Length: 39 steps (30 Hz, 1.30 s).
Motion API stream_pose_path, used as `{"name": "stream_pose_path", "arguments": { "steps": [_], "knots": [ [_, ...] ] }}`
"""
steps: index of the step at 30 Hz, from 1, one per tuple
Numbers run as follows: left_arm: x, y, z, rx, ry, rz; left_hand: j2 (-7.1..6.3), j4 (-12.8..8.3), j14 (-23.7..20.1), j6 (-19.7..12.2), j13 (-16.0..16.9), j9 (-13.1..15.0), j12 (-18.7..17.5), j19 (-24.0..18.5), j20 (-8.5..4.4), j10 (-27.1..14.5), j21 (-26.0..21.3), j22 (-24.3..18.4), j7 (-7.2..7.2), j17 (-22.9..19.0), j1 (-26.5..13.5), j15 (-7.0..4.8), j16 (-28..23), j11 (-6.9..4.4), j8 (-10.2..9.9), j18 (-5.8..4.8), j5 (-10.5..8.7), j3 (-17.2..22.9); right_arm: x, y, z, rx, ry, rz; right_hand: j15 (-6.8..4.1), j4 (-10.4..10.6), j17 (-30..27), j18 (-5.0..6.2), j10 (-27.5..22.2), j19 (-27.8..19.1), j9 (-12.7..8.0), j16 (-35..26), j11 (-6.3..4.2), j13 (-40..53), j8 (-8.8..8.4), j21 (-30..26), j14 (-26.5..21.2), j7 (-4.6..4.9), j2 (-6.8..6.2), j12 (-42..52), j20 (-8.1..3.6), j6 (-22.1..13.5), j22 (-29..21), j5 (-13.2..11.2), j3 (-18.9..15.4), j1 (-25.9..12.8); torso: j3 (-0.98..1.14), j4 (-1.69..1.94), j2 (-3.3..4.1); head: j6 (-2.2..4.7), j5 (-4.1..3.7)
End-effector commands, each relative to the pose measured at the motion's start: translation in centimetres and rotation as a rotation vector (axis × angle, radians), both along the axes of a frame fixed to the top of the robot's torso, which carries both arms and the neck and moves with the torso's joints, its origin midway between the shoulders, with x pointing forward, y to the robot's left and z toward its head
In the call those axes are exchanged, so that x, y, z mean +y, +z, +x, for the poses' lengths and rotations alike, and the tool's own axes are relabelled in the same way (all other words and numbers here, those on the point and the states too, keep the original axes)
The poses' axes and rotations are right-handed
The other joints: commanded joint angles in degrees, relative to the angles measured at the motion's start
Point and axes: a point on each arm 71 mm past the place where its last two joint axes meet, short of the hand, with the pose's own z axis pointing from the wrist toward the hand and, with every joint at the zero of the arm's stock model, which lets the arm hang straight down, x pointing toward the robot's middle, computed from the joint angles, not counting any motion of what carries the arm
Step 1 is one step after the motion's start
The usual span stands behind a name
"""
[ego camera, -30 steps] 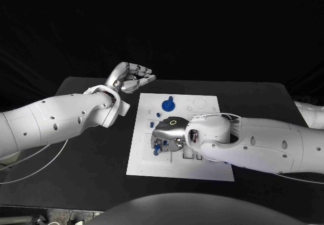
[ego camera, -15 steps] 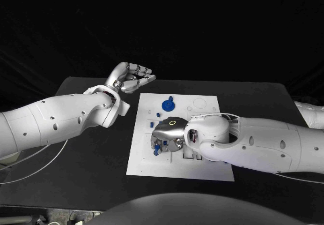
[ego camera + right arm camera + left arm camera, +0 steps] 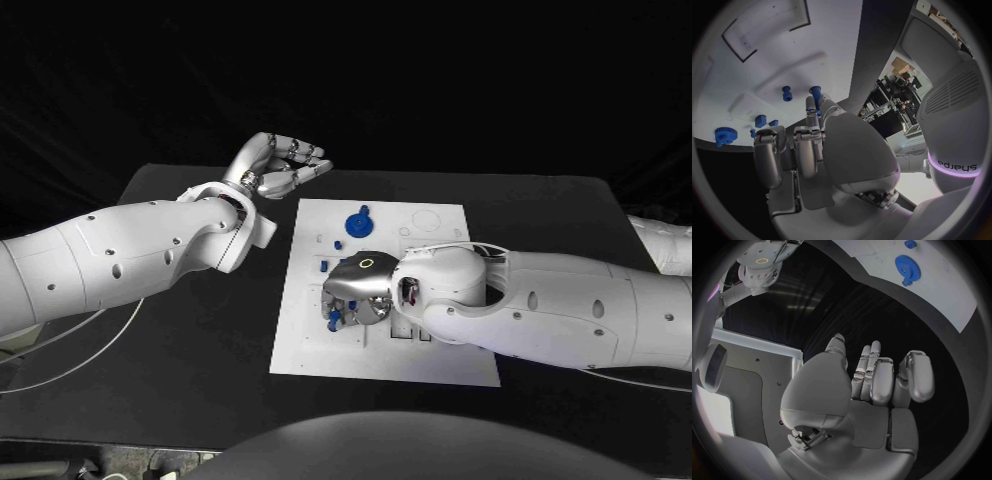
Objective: Assemble the parts on the task board
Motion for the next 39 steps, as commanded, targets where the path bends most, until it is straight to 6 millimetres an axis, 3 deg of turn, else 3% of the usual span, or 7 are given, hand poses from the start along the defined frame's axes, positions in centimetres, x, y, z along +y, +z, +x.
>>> {"name": "stream_pose_path", "arguments": {
  "steps": [1, 8, 18, 23, 29, 35, 39],
  "knots": [
    [-0.2, 0.1, -0.1, -0.006, -0.018, -0.005, 0.30, -0.03, 0.45, -0.16, 0.02, -0.06, -0.33, 0.24, 0.09, -0.16, -0.25, 10.11, 0.26, 0.04, 0.12, -0.07, -0.03, 0.05, -0.36, 0.59, 0.22, 0.13, 0.0, -0.2, -0.1, 0.004, 0.013, -0.029, 0.37, 0.18, 15.08, -0.81, -0.81, 6.00, -0.13, 0.23, 0.09, -0.09, -0.22, 0.26, 6.08, 0.11, -0.70, -0.34, 0.33, -0.17, 15.05, 0.28, 0.13, -0.17, -0.04, 0.00, -0.02, 0.01, -0.08],
    [-0.2, 0.1, -0.1, -0.006, -0.019, -0.005, 0.30, -0.03, 0.45, -0.16, 0.02, -0.06, -0.33, 0.24, 0.09, -0.16, -0.25, 10.11, 0.26, 0.04, 0.12, -0.07, -0.03, 0.05, -0.36, 0.59, 0.22, 0.13, -0.1, -0.3, -0.1, 0.012, 0.008, -0.029, 2.32, 1.28, 15.08, -0.81, -11.71, 6.00, -1.67, 0.23, 2.60, -0.03, -3.59, 0.26, 6.08, 2.64, -5.44, -0.31, 1.72, -8.83, 15.05, 0.27, -3.45, -4.23, -0.02, 0.02, 0.00, 0.01, -0.07],
    [-0.2, 0.1, -0.1, -0.006, -0.019, -0.005, 0.30, -0.03, 0.45, -0.16, 0.02, -0.06, -0.33, 0.24, 0.09, -0.16, -0.25, 10.11, 0.26, 0.04, 0.12, -0.07, -0.03, 0.05, -0.36, 0.59, 0.22, 0.13, -0.8, 0.6, 0.3, 0.011, -0.066, 0.119, 2.51, 1.66, 15.08, -0.81, -14.96, 6.00, -1.46, 0.23, 3.47, 0.15, -3.43, 0.26, 6.08, 3.73, -6.22, 0.00, 2.29, -11.95, 15.05, 0.23, -5.34, -6.85, 0.05, -0.06, -0.03, 0.01, -0.24],
    [-0.2, 0.1, -0.1, -0.005, -0.020, -0.005, 0.38, -0.03, 0.47, -0.16, 0.02, -0.06, -0.33, 0.25, 0.09, -0.18, -0.27, 10.11, 0.26, 0.08, 0.21, -0.07, -0.01, 0.06, -0.38, 0.59, 0.27, 0.11, -2.6, 2.5, 1.2, 0.054, -0.197, 0.348, 3.61, 1.85, 15.08, -0.81, -12.39, 6.00, -0.92, 0.23, 3.89, 0.58, -2.30, 0.26, 6.08, 4.23, -5.16, 1.51, 3.05, -9.85, 15.05, 0.28, -5.23, -7.08, -0.01, -0.01, -0.05, 0.01, -0.62],
    [-0.3, 0.1, 0.0, -0.005, -0.020, -0.004, 0.39, -0.02, 0.44, -0.16, 0.02, -0.06, -0.32, 0.27, 0.09, -0.18, -0.24, 10.13, 0.26, 0.01, 0.21, -0.07, -0.06, 0.06, -0.39, 0.58, 0.28, 0.09, -7.3, 6.1, 3.5, 0.127, -0.436, 0.559, 3.92, 1.85, 15.08, -0.81, -7.70, 6.00, -0.47, 0.23, 3.95, 0.93, -1.39, 0.26, 6.08, 4.52, -3.40, 3.76, 3.71, -7.30, 15.05, 0.49, -5.05, -7.12, -0.04, -0.01, -0.06, 0.01, -1.06],
    [-0.6, 0.0, 0.1, -0.005, -0.021, -0.003, 0.39, -0.02, 0.44, -0.16, 0.02, -0.06, -0.32, 0.27, 0.09, -0.18, -0.24, 10.13, 0.26, 0.01, 0.21, -0.07, -0.06, 0.06, -0.39, 0.58, 0.28, 0.09, -12.9, 7.7, 4.2, 0.221, -0.628, 0.524, 3.19, 4.82, 15.08, -0.81, -3.10, 6.00, -1.61, 0.23, 2.89, 1.90, -3.63, 0.26, 6.08, 4.34, -0.40, 6.10, 3.42, -13.46, 15.05, 0.73, -6.24, -10.46, -0.22, -0.17, -0.22, 0.01, -1.18],
    [-0.8, 0.0, 0.2, -0.005, -0.023, -0.003, 0.39, -0.02, 0.44, -0.16, 0.02, -0.06, -0.32, 0.27, 0.09, -0.18, -0.24, 10.13, 0.26, 0.01, 0.21, -0.07, -0.06, 0.06, -0.39, 0.58, 0.28, 0.09, -14.9, 7.7, 3.9, 0.271, -0.694, 0.486, 2.50, 5.64, 15.08, -0.81, -1.26, 6.00, -1.50, 0.23, 2.27, 2.96, -3.51, 0.26, 6.08, 4.09, 0.98, 7.50, 2.68, -15.66, 15.05, 1.57, -7.32, -12.29, -0.14, -0.53, -0.21, 0.01, -1.01]
  ]
}}
